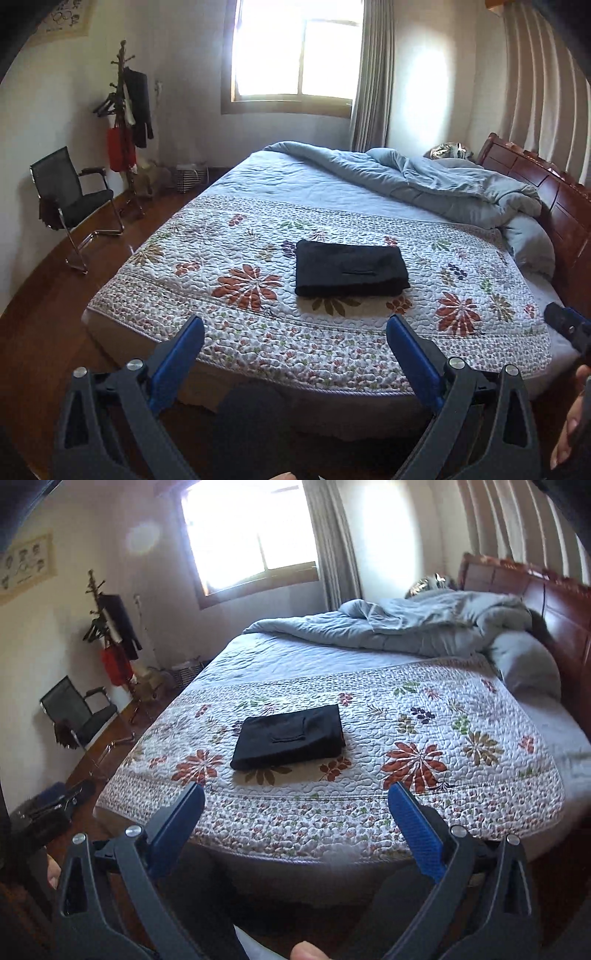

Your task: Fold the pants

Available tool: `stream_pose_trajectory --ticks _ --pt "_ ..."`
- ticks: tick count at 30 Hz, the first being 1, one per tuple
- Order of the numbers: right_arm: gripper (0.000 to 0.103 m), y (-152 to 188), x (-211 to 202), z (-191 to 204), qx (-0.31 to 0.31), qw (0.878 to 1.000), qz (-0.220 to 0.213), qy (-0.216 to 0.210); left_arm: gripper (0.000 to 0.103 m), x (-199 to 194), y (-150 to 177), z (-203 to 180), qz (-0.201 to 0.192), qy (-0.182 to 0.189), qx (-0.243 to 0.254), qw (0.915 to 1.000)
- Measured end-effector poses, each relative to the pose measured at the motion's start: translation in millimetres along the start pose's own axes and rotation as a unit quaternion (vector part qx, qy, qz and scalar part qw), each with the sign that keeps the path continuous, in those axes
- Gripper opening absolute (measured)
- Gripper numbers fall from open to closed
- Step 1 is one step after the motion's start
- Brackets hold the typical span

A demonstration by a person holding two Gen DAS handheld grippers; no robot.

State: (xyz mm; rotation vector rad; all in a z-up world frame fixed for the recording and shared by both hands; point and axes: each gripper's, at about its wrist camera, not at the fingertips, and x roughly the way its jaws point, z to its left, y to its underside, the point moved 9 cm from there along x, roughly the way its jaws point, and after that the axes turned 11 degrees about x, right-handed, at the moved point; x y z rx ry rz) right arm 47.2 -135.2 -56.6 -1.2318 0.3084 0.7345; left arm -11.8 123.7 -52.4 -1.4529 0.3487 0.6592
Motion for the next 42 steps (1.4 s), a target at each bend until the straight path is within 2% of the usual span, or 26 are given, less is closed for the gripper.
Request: stream_pose_trajectory --ticks 5,9,13,28,34,42 --pt "0.099 15.0 -17.6 26.5 -0.042 0.999 -0.002 -0.001 0.099 -21.2 2.4 -16.4 -0.006 0.014 0.009 0.9998" --pt "0.099 27.4 -16.8 38.4 -0.059 0.998 0.004 -0.004 0.099 -24.9 10.1 -28.0 -0.001 0.023 0.008 0.9997" --pt "0.099 34.8 -10.6 42.8 -0.062 0.998 0.017 -0.008 0.099 -21.8 19.4 -36.1 0.011 0.040 0.004 0.9991" --pt "0.099 37.9 8.5 40.8 -0.055 0.998 0.038 -0.011 0.099 -6.6 17.7 -31.0 0.023 0.038 -0.001 0.9990" --pt "0.099 38.8 14.7 41.6 -0.052 0.997 0.046 -0.015 0.099 -0.3 18.1 -34.3 0.031 0.059 -0.012 0.9977" --pt "0.099 37.4 17.4 40.9 -0.049 0.997 0.049 -0.017 0.099 3.9 14.2 -31.9 0.025 0.038 -0.006 0.9989"
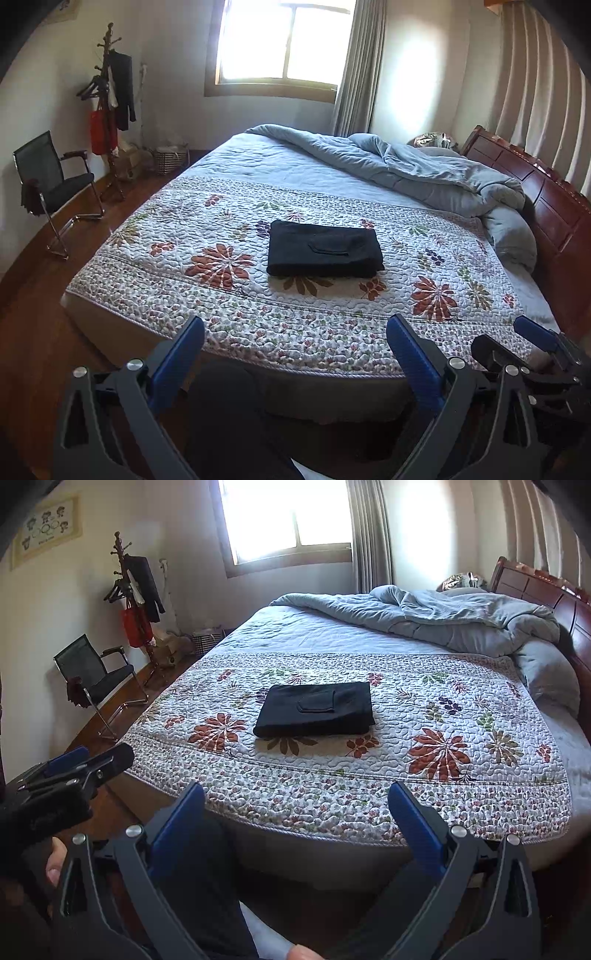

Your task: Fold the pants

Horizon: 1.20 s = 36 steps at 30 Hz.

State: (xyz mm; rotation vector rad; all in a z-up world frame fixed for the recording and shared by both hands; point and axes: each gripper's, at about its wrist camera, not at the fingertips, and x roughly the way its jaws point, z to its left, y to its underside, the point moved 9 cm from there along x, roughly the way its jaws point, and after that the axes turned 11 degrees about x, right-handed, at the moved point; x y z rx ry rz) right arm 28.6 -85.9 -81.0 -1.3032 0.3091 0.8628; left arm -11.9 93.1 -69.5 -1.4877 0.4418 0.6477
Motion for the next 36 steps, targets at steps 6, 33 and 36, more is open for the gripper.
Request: stream_pose_trajectory --ticks 6,33,36 --pt "0.099 -2.8 1.8 -2.1 -0.001 1.000 0.000 0.003 0.099 -1.1 -4.3 0.9 -0.009 -0.015 0.007 0.9998" --pt "0.099 -6.1 18.8 -10.4 0.000 1.000 0.007 0.010 0.099 15.0 -5.7 4.0 -0.001 -0.015 0.013 0.9998" --pt "0.099 -5.2 19.0 -11.5 0.001 1.000 0.007 0.011 0.099 14.6 -5.0 2.9 -0.001 -0.015 0.015 0.9998"
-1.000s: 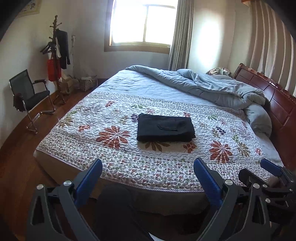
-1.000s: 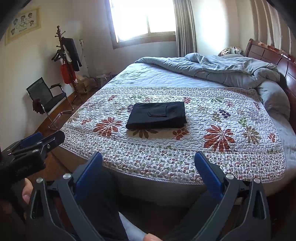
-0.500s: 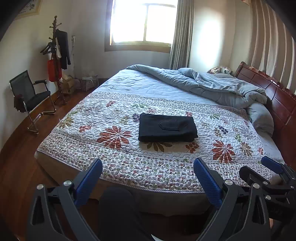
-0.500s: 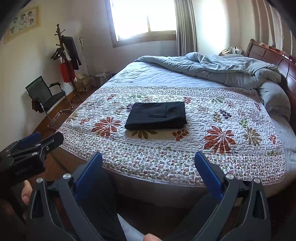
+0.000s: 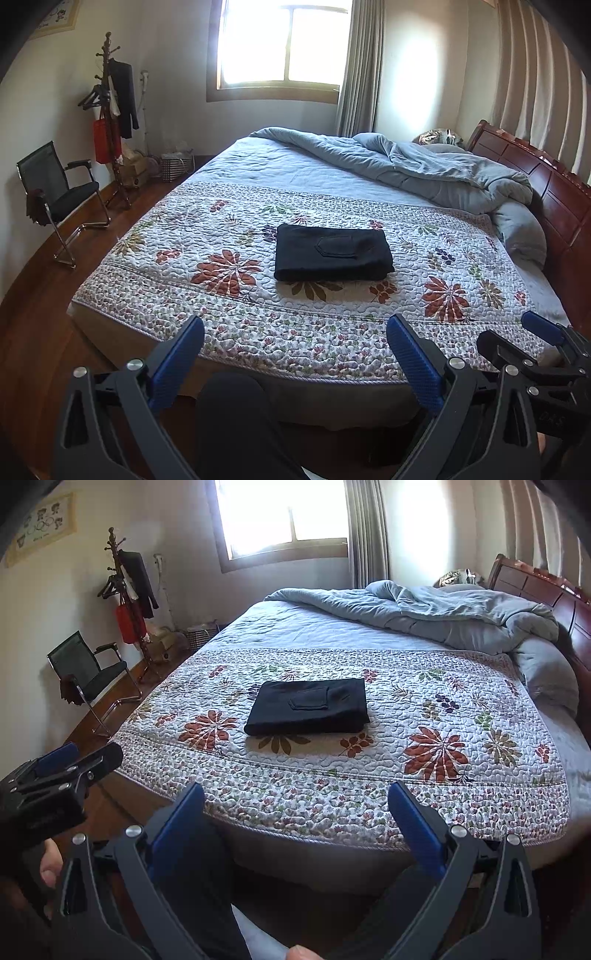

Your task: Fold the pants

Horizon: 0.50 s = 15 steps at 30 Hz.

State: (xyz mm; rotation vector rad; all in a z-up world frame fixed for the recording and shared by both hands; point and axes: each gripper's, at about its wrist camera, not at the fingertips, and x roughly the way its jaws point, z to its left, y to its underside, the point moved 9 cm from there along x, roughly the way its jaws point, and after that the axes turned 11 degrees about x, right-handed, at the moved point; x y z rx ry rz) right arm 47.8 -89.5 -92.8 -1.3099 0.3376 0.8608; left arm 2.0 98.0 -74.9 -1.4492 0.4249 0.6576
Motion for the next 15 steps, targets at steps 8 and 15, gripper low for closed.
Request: stream_pose_trajectory --ticks 8,15 --pt "0.099 0.6 -1.1 -2.7 0.002 1.000 -0.001 0.000 0.099 -1.8 2.2 -0.4 0.003 -0.001 -0.003 1.0000" --pt "0.099 1.7 -3.0 -3.4 0.003 1.000 -0.003 0.000 0.099 -5.7 3.4 0.5 0.000 -0.006 0.001 1.0000"
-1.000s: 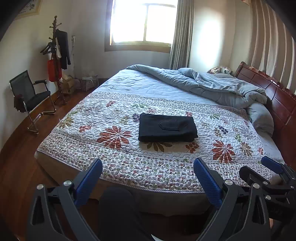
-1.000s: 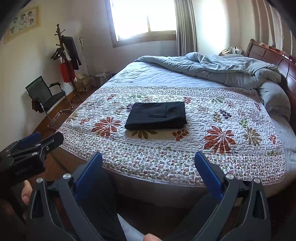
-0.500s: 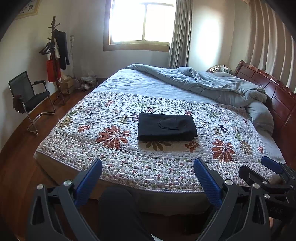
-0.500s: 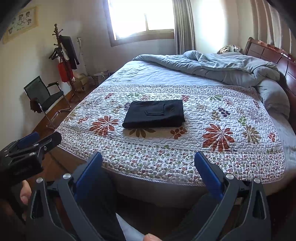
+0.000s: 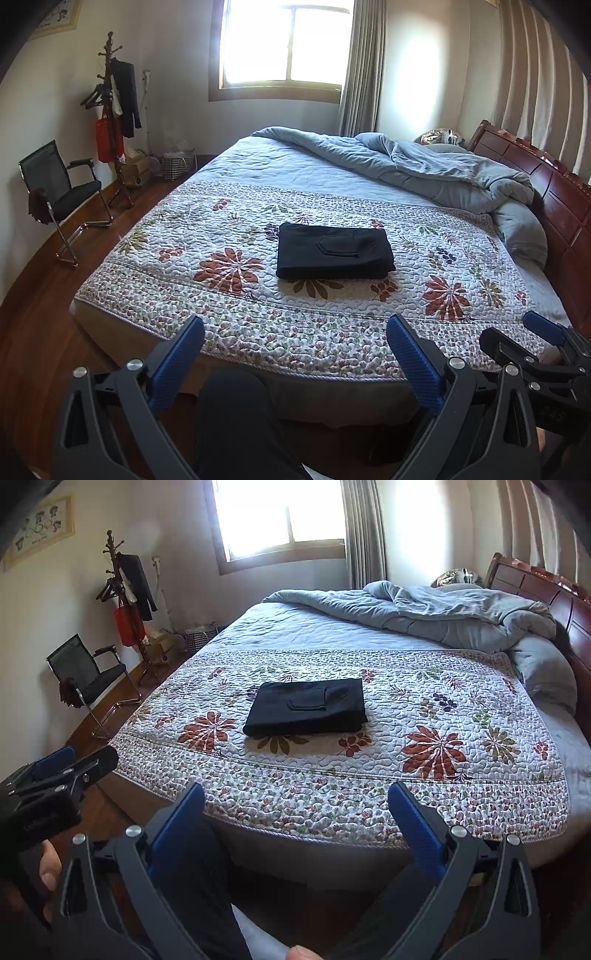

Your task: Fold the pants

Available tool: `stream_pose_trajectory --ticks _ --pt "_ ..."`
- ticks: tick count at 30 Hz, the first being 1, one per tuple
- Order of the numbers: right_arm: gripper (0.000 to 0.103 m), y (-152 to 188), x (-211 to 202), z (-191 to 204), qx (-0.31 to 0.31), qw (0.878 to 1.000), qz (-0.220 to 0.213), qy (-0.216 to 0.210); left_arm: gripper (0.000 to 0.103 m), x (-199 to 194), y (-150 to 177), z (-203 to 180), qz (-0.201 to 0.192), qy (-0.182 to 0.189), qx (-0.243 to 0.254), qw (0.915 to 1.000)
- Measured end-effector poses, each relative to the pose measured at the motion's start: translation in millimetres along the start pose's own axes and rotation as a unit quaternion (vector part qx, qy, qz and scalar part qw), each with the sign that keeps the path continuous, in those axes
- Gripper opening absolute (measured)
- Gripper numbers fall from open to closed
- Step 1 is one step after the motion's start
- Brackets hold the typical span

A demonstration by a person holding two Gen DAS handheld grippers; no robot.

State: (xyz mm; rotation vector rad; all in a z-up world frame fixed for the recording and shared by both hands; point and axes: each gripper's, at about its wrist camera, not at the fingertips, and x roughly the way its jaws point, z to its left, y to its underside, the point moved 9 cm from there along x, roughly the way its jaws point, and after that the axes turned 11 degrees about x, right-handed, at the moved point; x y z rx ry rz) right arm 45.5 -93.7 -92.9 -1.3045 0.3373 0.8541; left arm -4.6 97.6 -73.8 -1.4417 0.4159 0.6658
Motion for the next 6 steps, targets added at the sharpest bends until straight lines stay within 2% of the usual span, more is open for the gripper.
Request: stream_pose_trajectory --ticks 6 --pt "0.099 0.4 -2.5 -2.1 0.002 1.000 -0.002 0.000 0.099 -4.4 0.9 -1.7 -0.003 0.001 0.001 1.0000"
